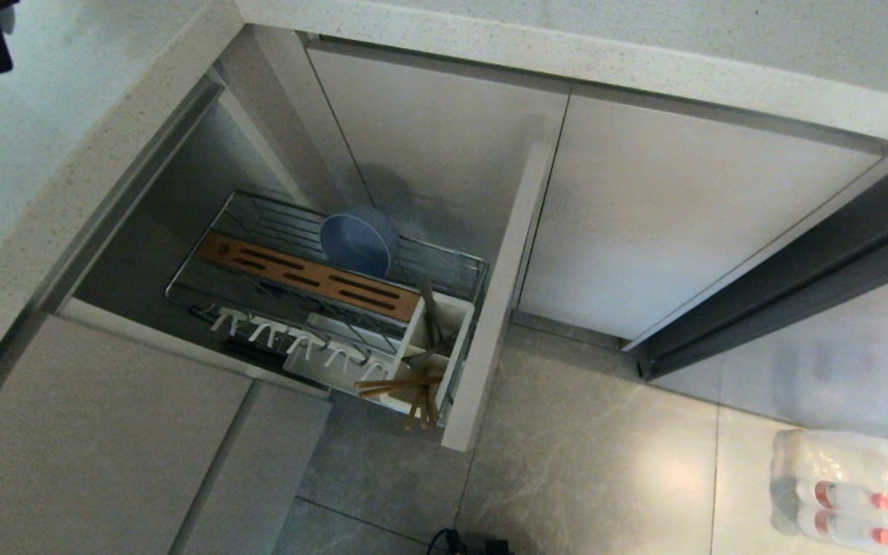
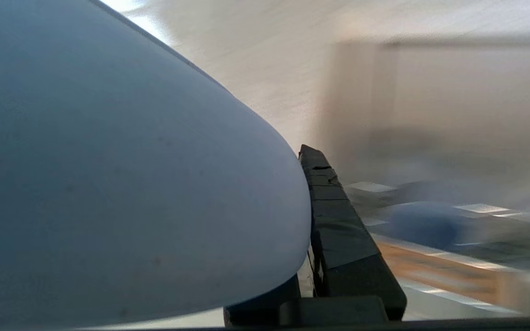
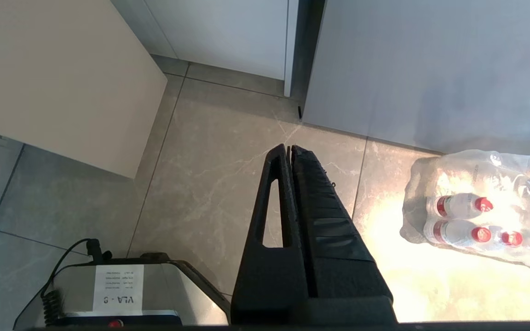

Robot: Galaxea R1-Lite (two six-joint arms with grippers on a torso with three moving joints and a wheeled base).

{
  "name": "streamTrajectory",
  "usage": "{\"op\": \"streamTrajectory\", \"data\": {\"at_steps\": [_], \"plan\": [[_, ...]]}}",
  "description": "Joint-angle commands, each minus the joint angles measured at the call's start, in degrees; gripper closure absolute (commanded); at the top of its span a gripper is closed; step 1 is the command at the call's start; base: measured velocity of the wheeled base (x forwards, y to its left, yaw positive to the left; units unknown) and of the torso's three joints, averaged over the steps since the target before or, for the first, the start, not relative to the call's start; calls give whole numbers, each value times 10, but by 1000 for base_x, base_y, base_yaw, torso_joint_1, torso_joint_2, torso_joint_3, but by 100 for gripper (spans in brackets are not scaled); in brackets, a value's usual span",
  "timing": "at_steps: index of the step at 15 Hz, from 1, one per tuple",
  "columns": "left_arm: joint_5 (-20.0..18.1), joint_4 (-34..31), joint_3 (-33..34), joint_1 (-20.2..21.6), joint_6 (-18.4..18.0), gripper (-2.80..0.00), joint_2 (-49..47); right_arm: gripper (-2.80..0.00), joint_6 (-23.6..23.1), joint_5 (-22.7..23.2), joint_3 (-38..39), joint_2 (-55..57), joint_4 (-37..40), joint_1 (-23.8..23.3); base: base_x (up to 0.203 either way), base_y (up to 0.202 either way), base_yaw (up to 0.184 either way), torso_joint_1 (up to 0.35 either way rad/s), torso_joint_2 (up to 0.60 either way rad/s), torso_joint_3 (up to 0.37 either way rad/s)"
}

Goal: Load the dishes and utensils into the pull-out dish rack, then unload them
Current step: Take the plate out of the cupboard

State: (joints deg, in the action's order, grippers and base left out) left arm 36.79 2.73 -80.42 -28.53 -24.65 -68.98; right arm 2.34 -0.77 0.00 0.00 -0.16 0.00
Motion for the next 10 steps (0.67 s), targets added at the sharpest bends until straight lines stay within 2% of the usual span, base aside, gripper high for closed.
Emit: {"op": "streamTrajectory", "data": {"at_steps": [1, 3, 6, 8, 10], "plan": [[-6, -3, 1, 61, -12, 0, -9, 0, 0, 0, 0, 1, 0, 0, 0, 0, 0, 0, 0, 0], [-15, -33, -2, 120, -32, 0, -6, 0, 0, 0, 0, 1, 0, 0, 0, 0, 0, 0, 0, 0], [-25, -61, -3, 178, -56, 0, 17, 0, 0, 0, 0, 0, 0, 0, 0, 0, 0, 0, 0, 0], [-56, -74, -3, 244, -69, 0, 35, 0, 0, 0, 0, 1, 0, 0, 0, 0, 0, 0, 0, 0], [-109, -90, -2, 327, -77, 0, 59, 0, 0, 0, 0, 1, 0, 0, 0, 0, 0, 0, 0, 0]]}}
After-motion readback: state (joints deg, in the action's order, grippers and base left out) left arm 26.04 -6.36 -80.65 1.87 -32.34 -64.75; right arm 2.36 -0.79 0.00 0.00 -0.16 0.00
